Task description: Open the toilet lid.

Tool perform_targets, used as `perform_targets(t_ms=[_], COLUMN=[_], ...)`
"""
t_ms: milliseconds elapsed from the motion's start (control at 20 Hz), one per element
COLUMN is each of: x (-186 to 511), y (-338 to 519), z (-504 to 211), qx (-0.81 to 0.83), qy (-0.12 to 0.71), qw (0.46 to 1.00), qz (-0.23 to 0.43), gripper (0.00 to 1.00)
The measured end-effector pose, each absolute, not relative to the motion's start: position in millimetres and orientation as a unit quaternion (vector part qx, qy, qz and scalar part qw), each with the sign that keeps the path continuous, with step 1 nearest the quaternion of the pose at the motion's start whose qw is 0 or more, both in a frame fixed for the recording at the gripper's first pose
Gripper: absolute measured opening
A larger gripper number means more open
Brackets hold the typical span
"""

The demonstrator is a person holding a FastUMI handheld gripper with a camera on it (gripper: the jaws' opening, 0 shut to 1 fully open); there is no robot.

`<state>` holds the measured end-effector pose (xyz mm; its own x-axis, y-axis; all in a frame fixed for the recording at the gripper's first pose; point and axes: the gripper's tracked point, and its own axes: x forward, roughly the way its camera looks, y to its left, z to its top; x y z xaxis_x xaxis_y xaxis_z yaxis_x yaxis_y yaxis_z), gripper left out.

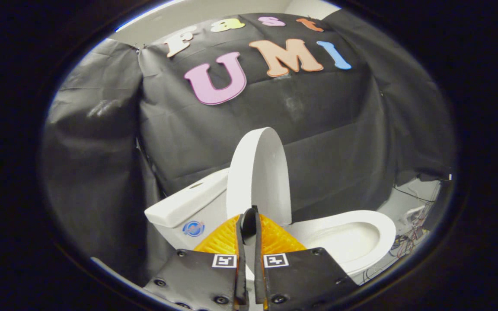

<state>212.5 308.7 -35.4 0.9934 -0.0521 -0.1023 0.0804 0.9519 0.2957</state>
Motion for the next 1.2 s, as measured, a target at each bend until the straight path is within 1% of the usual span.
perform_targets(t_ms=[550, 750, 1150, 1200], x=[255, 258, 260, 260], y=[385, 392, 395, 393], z=[-33, -32, -35, -36], qx=[0.101, 0.072, 0.069, 0.075], qy=[0.051, 0.056, 0.047, 0.049], qw=[0.993, 0.995, 0.994, 0.993], qz=[0.037, 0.048, 0.073, 0.075], gripper=[0.08, 0.09, 0.09, 0.10])
